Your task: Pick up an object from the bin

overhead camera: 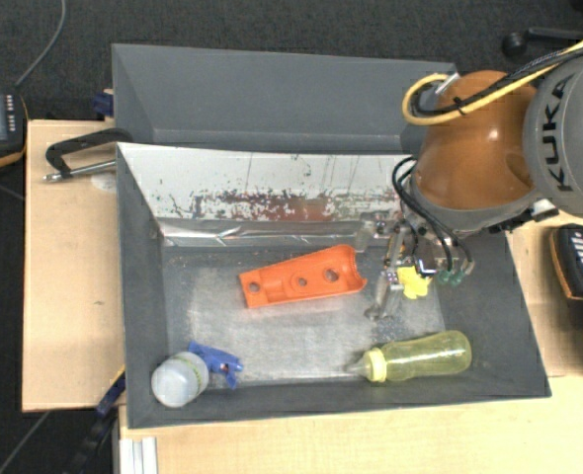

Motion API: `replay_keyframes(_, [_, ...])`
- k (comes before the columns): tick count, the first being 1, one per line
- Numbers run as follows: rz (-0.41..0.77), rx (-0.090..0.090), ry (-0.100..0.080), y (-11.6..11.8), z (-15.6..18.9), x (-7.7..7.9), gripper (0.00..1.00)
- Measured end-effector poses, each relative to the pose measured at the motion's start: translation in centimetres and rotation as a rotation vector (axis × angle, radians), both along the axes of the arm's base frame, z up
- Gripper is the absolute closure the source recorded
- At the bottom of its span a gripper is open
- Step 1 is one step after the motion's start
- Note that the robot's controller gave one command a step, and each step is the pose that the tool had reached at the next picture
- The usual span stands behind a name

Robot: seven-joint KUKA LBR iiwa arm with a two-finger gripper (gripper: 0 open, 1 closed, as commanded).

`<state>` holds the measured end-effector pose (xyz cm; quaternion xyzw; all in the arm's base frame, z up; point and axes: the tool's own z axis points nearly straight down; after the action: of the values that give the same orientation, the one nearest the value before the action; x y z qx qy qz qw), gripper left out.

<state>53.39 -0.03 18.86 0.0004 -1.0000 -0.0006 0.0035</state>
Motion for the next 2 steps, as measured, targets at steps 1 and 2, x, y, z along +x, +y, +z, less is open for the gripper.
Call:
replay_keyframes(1, [0.0, 0.0, -0.009, 0.0, 0.4, 0.2, 0.0])
replay_keyframes(2, [0.052, 0.0, -0.012, 1.1, -5.3, 2.9, 0.0])
